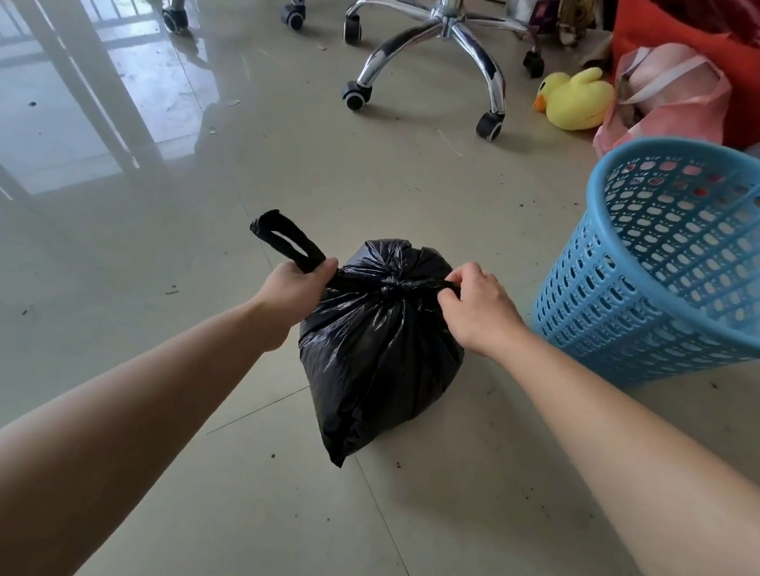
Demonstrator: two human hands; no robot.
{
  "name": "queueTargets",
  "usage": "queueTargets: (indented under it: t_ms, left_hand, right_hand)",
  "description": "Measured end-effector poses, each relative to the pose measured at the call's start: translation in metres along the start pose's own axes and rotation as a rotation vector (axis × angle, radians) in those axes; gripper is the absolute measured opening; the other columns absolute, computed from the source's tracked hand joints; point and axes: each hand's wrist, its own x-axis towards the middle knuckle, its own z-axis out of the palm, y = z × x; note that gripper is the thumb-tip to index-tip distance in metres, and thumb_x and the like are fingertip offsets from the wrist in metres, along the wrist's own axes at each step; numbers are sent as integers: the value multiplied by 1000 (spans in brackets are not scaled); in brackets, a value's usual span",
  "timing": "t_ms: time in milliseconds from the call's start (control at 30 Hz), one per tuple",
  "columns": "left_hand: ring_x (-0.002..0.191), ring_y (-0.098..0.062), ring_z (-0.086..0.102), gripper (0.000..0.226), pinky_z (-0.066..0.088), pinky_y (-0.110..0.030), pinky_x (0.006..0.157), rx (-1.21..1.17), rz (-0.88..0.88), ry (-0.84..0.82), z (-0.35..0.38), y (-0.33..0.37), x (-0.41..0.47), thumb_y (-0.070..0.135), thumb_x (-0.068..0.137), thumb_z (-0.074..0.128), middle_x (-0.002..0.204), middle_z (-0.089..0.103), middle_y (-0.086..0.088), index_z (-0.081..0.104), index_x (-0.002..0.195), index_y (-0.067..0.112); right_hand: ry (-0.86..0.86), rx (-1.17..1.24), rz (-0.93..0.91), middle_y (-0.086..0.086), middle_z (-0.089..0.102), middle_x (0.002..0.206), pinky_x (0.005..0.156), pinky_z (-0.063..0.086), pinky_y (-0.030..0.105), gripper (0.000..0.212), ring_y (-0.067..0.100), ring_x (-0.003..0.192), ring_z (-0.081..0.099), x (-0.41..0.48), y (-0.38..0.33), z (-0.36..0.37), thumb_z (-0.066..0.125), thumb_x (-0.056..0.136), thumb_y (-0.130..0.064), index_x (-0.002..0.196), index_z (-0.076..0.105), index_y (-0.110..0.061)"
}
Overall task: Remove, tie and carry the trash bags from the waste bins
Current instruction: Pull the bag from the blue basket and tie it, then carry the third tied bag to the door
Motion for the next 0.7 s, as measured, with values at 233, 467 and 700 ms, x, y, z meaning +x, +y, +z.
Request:
queueTargets:
  t_ms: [233,467,700]
  left_hand:
    - [87,-26,69,30,56,-38,70,-240,-134,-113,4,10,-40,34,102,52,99,70,-8,63,108,7]
    - [88,-37,71,40,61,-52,77,-71,-49,-8,-46,109,-125,40,84,71,90,72,-16,61,94,3]
    - [103,-20,65,65,54,-43,93,97,133,17,-124,285,-244,42,73,78,110,63,-4,40,122,20]
  right_hand:
    - [15,467,252,5,54,112,77,39,29,21,20,93,52,-32,-19,-5,43,99,-14,120,44,-14]
    - [-23,547,164,-1,53,128,103,37,28,60,21,122,54,-100,-87,-111,57,90,-13,143,32,-26]
    - [-197,354,-46,6,34,153,114,29,28,109,17,142,33,-183,-193,-303,64,76,-21,152,-9,-47]
